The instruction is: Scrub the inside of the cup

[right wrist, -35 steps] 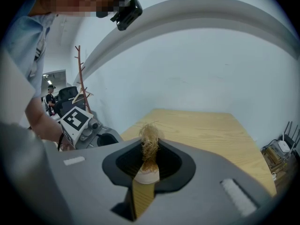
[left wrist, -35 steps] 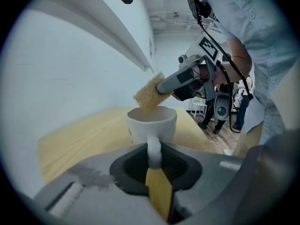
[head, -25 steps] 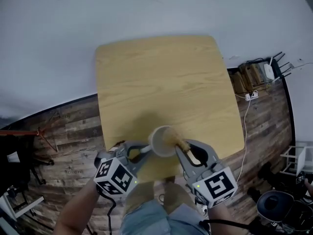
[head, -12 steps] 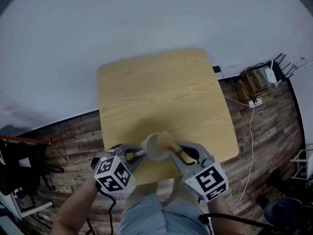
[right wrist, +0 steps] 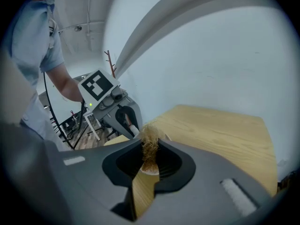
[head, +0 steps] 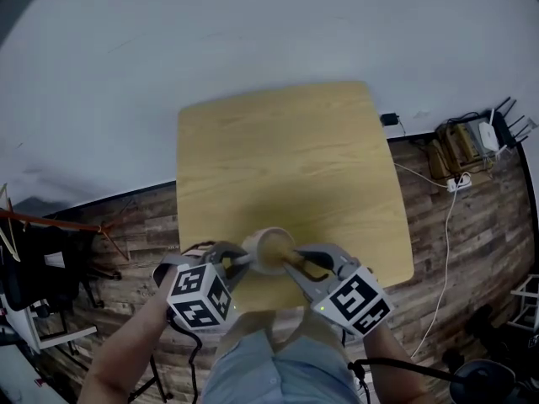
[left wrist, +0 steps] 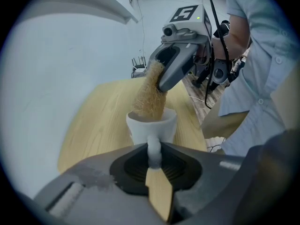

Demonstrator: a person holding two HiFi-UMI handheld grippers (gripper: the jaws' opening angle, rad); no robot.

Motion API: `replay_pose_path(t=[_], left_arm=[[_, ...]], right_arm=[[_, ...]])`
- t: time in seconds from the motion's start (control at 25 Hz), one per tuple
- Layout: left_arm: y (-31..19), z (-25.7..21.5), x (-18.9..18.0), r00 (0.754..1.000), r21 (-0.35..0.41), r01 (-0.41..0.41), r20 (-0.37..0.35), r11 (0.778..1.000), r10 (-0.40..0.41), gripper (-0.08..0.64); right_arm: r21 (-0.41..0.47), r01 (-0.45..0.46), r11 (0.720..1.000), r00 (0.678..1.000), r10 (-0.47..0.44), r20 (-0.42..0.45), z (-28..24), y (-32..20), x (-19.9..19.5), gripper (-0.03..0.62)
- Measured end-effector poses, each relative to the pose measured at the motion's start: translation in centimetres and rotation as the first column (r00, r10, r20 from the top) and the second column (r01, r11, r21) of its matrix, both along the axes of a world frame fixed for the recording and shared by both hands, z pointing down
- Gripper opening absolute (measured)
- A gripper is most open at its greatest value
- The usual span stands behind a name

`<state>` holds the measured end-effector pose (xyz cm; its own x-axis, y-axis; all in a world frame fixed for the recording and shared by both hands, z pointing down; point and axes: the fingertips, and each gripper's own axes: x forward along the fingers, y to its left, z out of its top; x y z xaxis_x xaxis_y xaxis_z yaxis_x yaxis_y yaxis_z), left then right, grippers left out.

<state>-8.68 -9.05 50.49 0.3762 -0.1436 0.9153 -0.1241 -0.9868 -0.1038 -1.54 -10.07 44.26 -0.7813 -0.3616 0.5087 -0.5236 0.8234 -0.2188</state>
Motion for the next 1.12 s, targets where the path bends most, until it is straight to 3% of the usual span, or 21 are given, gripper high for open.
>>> replay_pose_path(t=[0.28, 0.48, 0.64, 0.88, 1.12], left_arm=[[0.0, -0.2, 0.3, 0.998, 0.017, -0.016, 0.062, 1.000, 0.015, 0.071], [0.4, -0.4, 0.8, 0.992, 0.061, -0.080, 0.103, 0.995, 0.073, 0.071], [0.5, -0.6, 1.2, 0.986, 0.076, -0.119, 0.125, 0.990, 0.109, 0.071], [0.3, -0.6, 1.3, 0.981, 0.109, -0.136, 0.154, 0.985, 0.118, 0.071], [0.5, -0.7, 1.7, 0.972, 0.136, -0.165, 0.189, 0.977, 0.138, 0.069]], right_arm=[[-0.005, 0.153, 0.988, 0.987, -0.153, -0.053, 3.0, -0.6, -2.6, 0.061], [0.034, 0.182, 0.983, 0.972, -0.174, -0.159, 5.7, -1.2, -3.1, 0.061], [0.016, 0.229, 0.973, 0.942, -0.218, -0.254, 7.1, -1.0, -3.0, 0.059], [-0.136, 0.334, 0.933, 0.877, -0.360, -0.317, 8.5, 0.3, -2.8, 0.057], [-0.278, 0.416, 0.866, 0.831, -0.486, -0.271, 8.6, 2.5, -3.3, 0.055]])
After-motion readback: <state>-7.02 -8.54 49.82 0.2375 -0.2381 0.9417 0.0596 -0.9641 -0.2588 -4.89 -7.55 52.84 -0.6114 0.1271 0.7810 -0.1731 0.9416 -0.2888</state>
